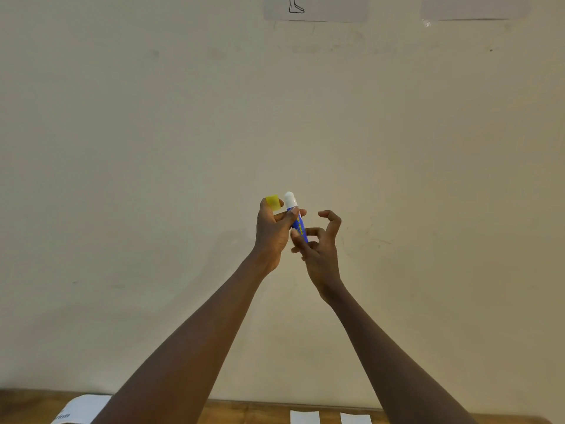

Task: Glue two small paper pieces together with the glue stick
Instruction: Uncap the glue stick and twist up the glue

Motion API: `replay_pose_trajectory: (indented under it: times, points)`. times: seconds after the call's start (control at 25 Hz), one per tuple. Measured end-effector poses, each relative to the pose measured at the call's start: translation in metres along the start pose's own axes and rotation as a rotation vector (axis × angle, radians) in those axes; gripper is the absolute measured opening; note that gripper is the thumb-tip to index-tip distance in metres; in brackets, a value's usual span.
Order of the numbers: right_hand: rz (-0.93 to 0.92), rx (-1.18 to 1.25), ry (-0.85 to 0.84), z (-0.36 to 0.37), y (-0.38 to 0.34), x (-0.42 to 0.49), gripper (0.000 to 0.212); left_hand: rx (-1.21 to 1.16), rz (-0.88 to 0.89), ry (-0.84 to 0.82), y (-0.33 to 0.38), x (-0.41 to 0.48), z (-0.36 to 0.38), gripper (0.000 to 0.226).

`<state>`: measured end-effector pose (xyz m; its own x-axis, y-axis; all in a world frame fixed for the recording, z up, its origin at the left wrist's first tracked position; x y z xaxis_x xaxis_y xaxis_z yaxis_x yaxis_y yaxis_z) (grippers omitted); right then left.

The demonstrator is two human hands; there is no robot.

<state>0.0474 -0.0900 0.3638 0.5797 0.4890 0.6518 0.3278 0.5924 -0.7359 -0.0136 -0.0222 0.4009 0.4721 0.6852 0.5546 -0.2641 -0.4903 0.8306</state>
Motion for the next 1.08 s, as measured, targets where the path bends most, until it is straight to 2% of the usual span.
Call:
replay_pose_trajectory:
  times: [0.04,0.12,0.24,0.32,0.4,0.52,0.56,0.68,0.76,0.84,1.0,1.08]
  points:
    - [-0.047,-0.078,0.051,-0.002,0.000,0.000,0.053,0.004,0.001,0.009,0.000,-0.001,0.001,0.024]
    - [-0.105,-0.130,0.082,-0.002,0.000,-0.002,0.048,0.012,0.017,0.017,0.003,-0.001,0.003,0.023]
    - [-0.067,-0.007,0.006,-0.001,0.003,-0.003,0.029,0.025,0.019,0.005,0.006,0.001,0.005,0.025]
    - [-0.031,0.056,-0.071,-0.002,0.003,-0.002,0.028,0.033,0.022,0.005,0.007,0.000,0.005,0.022]
    - [-0.042,0.009,-0.084,-0.002,0.003,-0.001,0.036,0.025,0.030,0.008,0.007,-0.001,0.003,0.022]
    - [-0.162,-0.211,0.067,-0.005,0.002,0.000,0.062,0.021,0.022,0.017,0.006,-0.001,0.002,0.023]
    - [-0.199,-0.272,0.104,-0.005,0.001,0.000,0.063,0.029,0.023,0.022,0.006,-0.001,0.002,0.024]
    - [-0.183,-0.247,0.050,-0.004,0.000,0.001,0.042,0.048,0.030,0.021,0.005,0.000,0.002,0.023]
    - [-0.126,-0.153,-0.040,-0.003,0.001,0.000,0.039,0.049,0.025,0.014,0.005,0.001,0.001,0.022]
    - [-0.112,-0.152,-0.054,-0.004,0.002,0.001,0.039,0.049,0.017,0.017,0.005,0.001,0.000,0.023]
    - [-0.186,-0.202,0.097,-0.008,0.000,0.000,0.064,0.067,0.011,0.042,0.005,0.002,-0.005,0.025]
    - [-0.183,-0.193,0.097,-0.009,-0.002,0.000,0.072,0.076,0.005,0.047,0.004,0.002,-0.006,0.025]
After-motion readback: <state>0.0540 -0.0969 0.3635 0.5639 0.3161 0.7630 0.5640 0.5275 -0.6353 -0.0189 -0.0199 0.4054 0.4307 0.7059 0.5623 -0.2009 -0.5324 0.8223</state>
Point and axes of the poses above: each hand's wrist, its own x-axis towards the middle knuckle, its own z-axis out of the palm, y = z × x, the point moved 2 cm from there along x, towards the middle knuckle, and after that the axes turned 15 degrees about x, right-handed, at the moved point
